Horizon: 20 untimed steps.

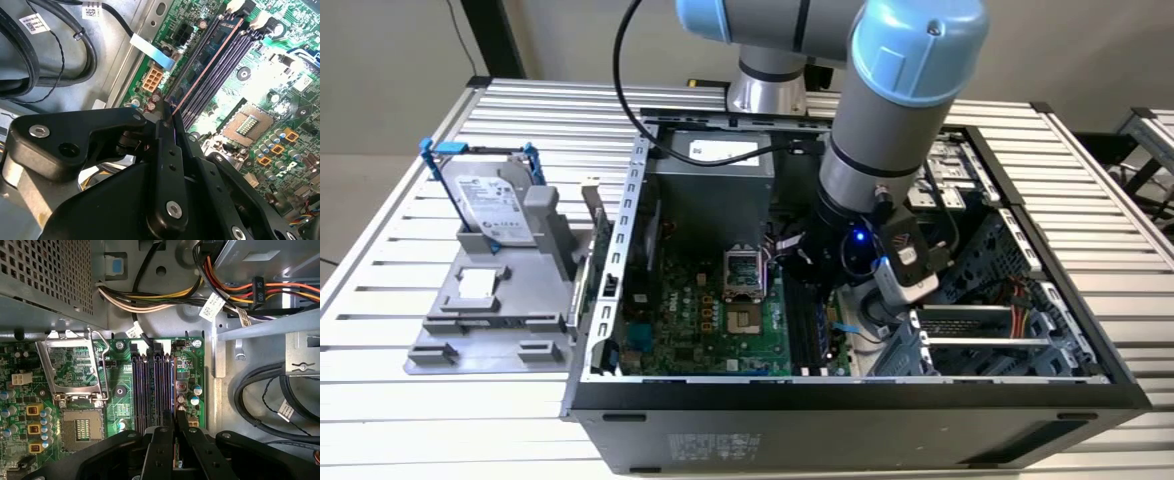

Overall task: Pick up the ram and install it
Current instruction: 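Insert the ram into the slot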

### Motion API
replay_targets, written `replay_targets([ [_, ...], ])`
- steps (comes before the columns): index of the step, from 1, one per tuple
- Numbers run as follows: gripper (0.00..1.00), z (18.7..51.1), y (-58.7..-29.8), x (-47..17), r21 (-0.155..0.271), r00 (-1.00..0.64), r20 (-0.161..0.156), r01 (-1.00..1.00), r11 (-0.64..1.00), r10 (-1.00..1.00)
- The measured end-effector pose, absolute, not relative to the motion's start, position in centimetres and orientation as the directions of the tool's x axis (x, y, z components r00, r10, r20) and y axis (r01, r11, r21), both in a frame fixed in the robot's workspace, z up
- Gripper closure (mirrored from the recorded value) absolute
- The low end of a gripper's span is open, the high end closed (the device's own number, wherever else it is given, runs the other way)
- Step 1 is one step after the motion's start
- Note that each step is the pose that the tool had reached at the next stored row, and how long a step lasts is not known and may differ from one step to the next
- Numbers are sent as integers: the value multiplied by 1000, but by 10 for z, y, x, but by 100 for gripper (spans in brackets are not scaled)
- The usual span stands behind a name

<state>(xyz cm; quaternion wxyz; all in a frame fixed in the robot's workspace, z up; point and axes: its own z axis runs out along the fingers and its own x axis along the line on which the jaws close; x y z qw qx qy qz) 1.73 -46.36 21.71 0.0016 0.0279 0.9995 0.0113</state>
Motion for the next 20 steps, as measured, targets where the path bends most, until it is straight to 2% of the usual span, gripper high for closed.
replay_targets([
  [20,100,217,-466,17,23,-999,-3,41,999,41],
])
